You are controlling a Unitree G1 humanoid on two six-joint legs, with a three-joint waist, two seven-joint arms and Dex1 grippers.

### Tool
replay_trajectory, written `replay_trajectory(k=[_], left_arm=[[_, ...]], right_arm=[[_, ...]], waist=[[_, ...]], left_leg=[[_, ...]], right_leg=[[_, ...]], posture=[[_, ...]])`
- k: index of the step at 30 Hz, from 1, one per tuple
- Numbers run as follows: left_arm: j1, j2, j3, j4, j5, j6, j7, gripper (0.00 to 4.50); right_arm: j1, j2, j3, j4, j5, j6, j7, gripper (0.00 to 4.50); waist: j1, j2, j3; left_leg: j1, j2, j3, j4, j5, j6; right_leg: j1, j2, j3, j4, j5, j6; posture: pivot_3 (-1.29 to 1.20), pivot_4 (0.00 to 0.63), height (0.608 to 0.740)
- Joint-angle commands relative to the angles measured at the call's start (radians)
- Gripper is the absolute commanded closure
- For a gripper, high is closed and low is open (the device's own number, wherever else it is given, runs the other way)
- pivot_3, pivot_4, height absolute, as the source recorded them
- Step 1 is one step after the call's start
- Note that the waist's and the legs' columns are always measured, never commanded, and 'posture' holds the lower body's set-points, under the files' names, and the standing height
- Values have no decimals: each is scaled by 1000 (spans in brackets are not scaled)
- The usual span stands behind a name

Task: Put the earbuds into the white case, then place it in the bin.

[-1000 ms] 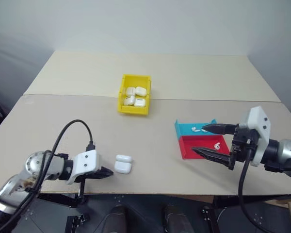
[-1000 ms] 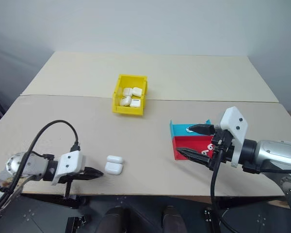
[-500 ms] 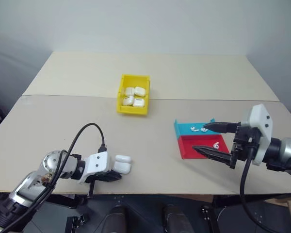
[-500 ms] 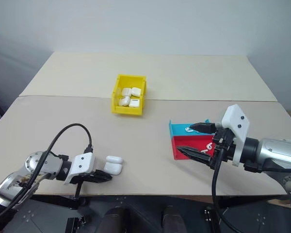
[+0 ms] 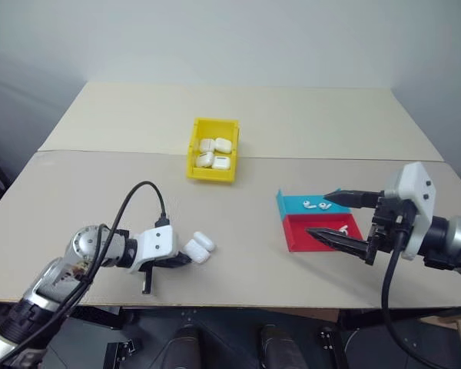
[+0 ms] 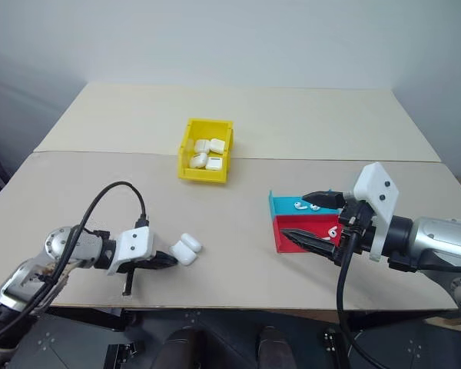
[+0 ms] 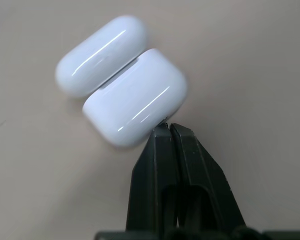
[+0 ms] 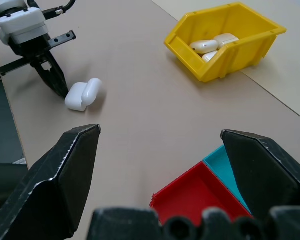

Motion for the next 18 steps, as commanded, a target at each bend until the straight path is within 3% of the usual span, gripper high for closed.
replay_trajectory(k=[1, 9, 15, 18], left_arm=[[-44, -9, 20, 23, 26, 12, 30, 4427], [-51, -33, 32, 1, 17, 47, 52, 4427], [-77, 63, 87, 20, 0, 68, -8, 4427], [-137, 116, 126, 12, -51, 114, -73, 3877]], right_arm=[[-14, -7, -20, -23, 15, -5, -4, 0], [0, -1, -32, -38, 26, -2, -10, 0], [16, -5, -52, -44, 52, -1, -8, 0], [16, -5, -43, -35, 50, -12, -2, 0]], waist=[[0, 0, 0], [1, 0, 0], [-3, 0, 0], [-2, 0, 0]], left_leg=[[0, 0, 0, 0, 0, 0], [-1, 0, 0, 0, 0, 0], [-1, 0, 0, 0, 0, 0], [-1, 0, 0, 0, 0, 0]], right_leg=[[0, 0, 0, 0, 0, 0], [-1, 0, 0, 0, 0, 0], [-1, 0, 0, 0, 0, 0], [-1, 0, 0, 0, 0, 0]], posture=[[0, 150, 740], [0, 150, 740], [0, 150, 740], [0, 150, 740]])
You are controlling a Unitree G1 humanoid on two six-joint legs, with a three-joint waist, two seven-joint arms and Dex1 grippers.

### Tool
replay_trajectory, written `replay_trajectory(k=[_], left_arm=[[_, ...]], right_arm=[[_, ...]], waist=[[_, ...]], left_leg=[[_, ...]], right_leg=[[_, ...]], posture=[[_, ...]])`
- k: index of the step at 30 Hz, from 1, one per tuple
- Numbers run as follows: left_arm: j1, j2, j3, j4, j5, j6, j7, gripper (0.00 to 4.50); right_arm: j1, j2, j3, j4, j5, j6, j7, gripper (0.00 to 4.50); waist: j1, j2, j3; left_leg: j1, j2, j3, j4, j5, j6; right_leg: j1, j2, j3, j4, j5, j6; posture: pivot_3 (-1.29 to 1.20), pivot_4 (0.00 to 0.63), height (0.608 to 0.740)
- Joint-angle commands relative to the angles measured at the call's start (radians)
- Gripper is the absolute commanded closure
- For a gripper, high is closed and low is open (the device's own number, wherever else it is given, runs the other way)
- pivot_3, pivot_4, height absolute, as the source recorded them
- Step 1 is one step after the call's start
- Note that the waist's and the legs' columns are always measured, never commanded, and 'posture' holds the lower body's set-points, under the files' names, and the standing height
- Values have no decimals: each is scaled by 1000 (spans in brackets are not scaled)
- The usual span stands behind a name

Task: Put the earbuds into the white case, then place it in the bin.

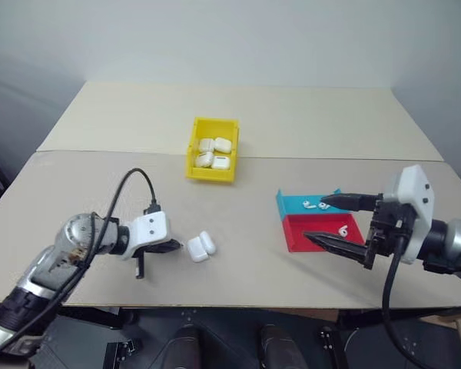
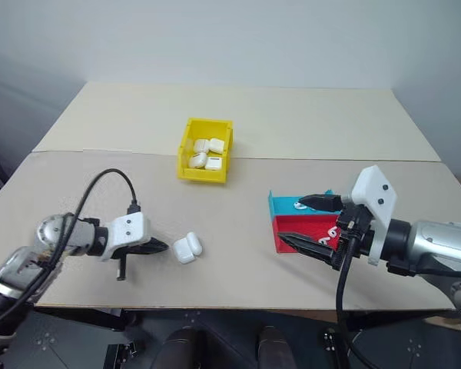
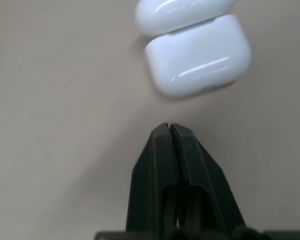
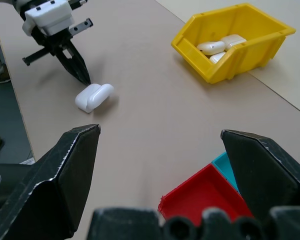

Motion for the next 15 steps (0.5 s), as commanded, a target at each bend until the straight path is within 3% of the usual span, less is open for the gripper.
replay_trajectory(k=[1, 4, 11, 12, 15], left_arm=[[-88, 57, 79, -28, -88, 51, -91, 3580], [-168, 94, 78, -63, -157, 145, -171, 2610], [-347, 162, -54, -196, -185, 363, -287, 254], [-368, 160, -72, -204, -182, 393, -286, 12], [-433, 143, -166, -227, -136, 507, -256, 12]], right_arm=[[-11, -4, -26, -5, 8, -17, 10, 0], [-36, -1, 2, 10, -2, -28, 22, 0], [-76, 4, 41, 30, -14, -36, 41, 0], [-77, 6, 42, 29, -15, -36, 42, 0], [-79, 14, 42, 26, -12, -31, 28, 0]], waist=[[1, 0, 0], [5, 0, 0], [2, 0, 0], [2, 0, 0], [2, 0, 0]], left_leg=[[0, 0, 0, 0, 0, 0], [0, 0, 0, 0, 0, 0], [-1, 0, 0, 0, 0, 0], [-1, 0, 0, 0, 0, 0], [-1, 0, -1, 0, 0, 0]], right_leg=[[0, 0, 0, 0, 0, 0], [0, 0, 0, 0, 0, 0], [0, 0, 0, 0, 0, 0], [0, 0, 0, 0, 0, 0], [0, 0, 0, 0, 0, 0]], posture=[[0, 150, 740], [0, 150, 740], [0, 150, 740], [0, 150, 740], [0, 150, 740]])
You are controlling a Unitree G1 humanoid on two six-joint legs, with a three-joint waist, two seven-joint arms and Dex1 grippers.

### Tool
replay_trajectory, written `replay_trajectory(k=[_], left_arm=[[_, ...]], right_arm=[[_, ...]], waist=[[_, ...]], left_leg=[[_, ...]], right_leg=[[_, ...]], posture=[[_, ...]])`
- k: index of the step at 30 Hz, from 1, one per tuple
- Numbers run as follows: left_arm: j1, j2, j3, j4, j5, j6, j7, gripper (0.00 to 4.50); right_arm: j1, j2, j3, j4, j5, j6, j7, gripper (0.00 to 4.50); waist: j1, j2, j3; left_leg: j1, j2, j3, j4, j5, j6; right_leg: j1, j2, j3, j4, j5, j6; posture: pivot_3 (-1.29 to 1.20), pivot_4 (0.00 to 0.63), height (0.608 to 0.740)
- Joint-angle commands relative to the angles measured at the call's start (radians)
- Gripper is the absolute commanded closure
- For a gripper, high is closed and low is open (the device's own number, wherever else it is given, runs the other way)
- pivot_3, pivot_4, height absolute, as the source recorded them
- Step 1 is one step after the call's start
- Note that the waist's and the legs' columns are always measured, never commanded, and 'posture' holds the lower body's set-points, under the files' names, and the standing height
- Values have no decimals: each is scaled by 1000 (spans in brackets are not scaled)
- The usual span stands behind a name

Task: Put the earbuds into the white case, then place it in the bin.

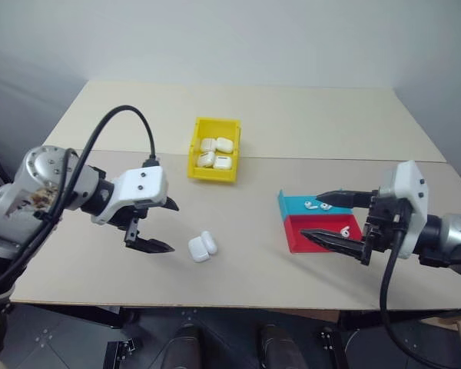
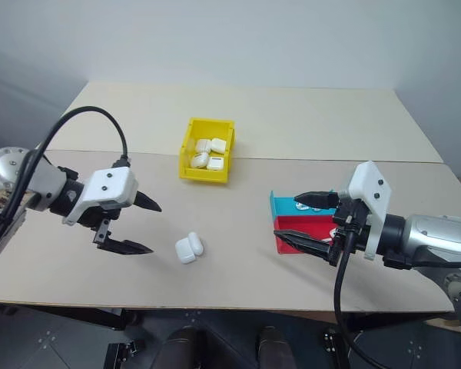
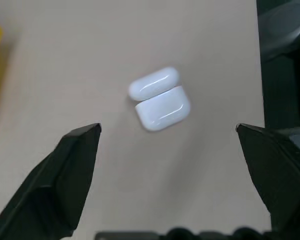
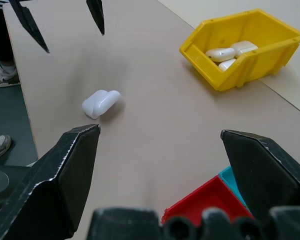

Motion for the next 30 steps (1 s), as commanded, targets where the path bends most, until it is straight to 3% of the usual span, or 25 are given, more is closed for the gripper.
replay_trajectory(k=[1, 8, 13, 18, 25, 30], left_arm=[[-78, -18, -87, -43, 21, 167, 27, 12], [-237, -210, -141, -28, -49, 662, 229, 12], [-169, -269, -90, -165, -6, 633, 432, 12], [-356, -180, -255, -104, -152, 836, 339, 12], [-511, -123, -446, -84, -209, 845, 346, 12], [-507, -129, -519, -106, -198, 813, 392, 12]], right_arm=[[-12, 9, -13, -19, 2, -21, -8, 0], [-9, 16, -22, -28, 16, -9, -31, 0], [-6, 16, -27, -36, 28, -4, -46, 0], [1, 12, -42, -38, 48, 3, -53, 0], [-8, 11, -38, -30, 65, 3, -65, 0], [-6, 12, -39, -33, 72, 0, -71, 0]], waist=[[1, 0, 0], [2, -1, 0], [-13, -1, 0], [-13, -2, 1], [-11, -2, 1], [-10, -2, 1]], left_leg=[[0, 0, 0, 0, 0, 0], [-1, -1, -2, 1, 0, 0], [-1, -1, -2, 0, 0, 0], [-2, -1, -3, 1, 0, 1], [-1, -1, -3, 1, 0, 1], [-1, -1, -3, 1, 0, 1]], right_leg=[[0, 0, 0, 0, 0, 0], [0, 0, -1, 0, 0, 1], [-1, 0, 0, 0, 0, 0], [-1, 0, -1, 1, 0, 0], [0, 0, 0, 1, -1, 0], [-1, 0, 0, 1, -1, 0]], posture=[[0, 150, 740], [0, 150, 740], [0, 150, 740], [0, 150, 740], [0, 150, 740], [0, 150, 740]])
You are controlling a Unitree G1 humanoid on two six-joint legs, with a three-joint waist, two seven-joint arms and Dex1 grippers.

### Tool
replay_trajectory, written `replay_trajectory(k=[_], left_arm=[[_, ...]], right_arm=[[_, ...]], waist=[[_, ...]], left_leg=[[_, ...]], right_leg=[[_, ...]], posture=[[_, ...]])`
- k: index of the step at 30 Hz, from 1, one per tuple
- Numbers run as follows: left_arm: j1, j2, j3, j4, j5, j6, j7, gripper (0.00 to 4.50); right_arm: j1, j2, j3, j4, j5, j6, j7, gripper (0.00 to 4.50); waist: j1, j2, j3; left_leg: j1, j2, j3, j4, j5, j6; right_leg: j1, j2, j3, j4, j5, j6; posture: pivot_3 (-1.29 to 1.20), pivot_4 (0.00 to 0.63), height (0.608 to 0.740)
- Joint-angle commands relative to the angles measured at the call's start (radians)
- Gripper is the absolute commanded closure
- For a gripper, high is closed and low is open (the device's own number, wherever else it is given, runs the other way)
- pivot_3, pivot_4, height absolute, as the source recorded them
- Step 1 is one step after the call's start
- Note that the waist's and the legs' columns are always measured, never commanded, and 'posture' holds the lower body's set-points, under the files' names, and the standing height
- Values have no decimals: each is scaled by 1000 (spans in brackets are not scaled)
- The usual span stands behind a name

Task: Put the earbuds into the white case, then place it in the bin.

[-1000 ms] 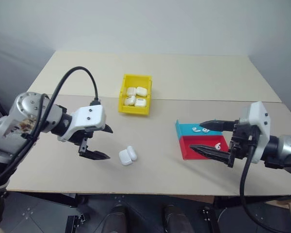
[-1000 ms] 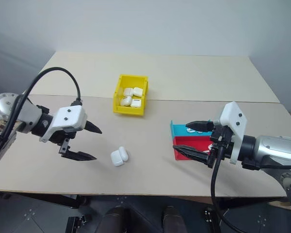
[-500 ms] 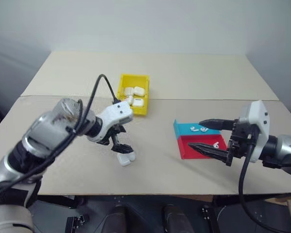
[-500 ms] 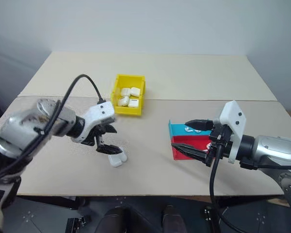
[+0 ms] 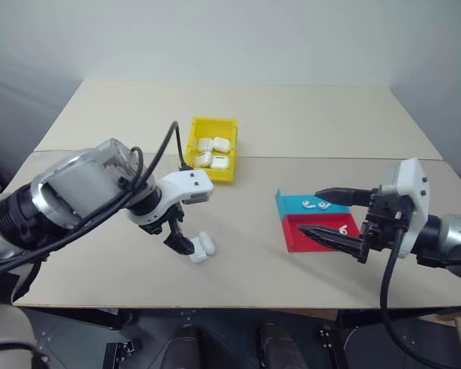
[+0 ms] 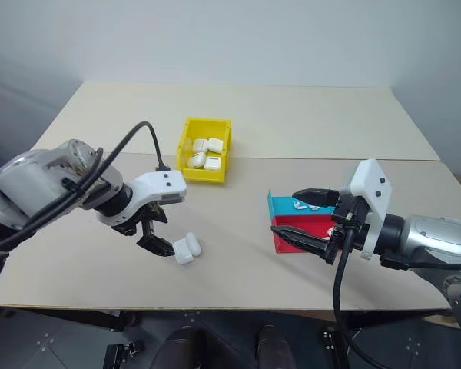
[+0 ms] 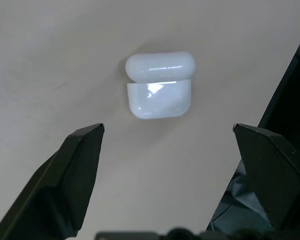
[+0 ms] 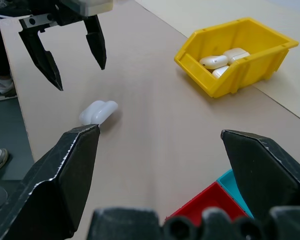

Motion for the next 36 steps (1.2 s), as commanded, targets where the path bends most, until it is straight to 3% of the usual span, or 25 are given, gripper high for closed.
replay_trajectory(k=[1, 12, 36], left_arm=[[3, -8, -33, -20, 17, -30, 46, 12], [2, -116, -99, 77, -3, 20, 154, 12], [40, -162, -86, 157, -272, 20, 405, 12]], right_arm=[[-7, -3, -30, -17, 23, -2, -8, 0], [14, -3, -41, -38, 38, 1, -30, 0], [49, -2, -47, -66, 64, -9, -57, 0]], waist=[[1, 0, 0], [12, 0, 0], [12, 0, 0]], left_leg=[[0, 0, 0, 0, 0, 0], [0, 0, 0, 1, 0, 0], [0, 0, 0, 1, 0, 0]], right_leg=[[0, 0, 0, 0, 0, 0], [0, 0, 0, 0, 0, 0], [0, 0, 0, 0, 0, 0]], posture=[[0, 150, 740], [0, 150, 740], [0, 150, 740]])
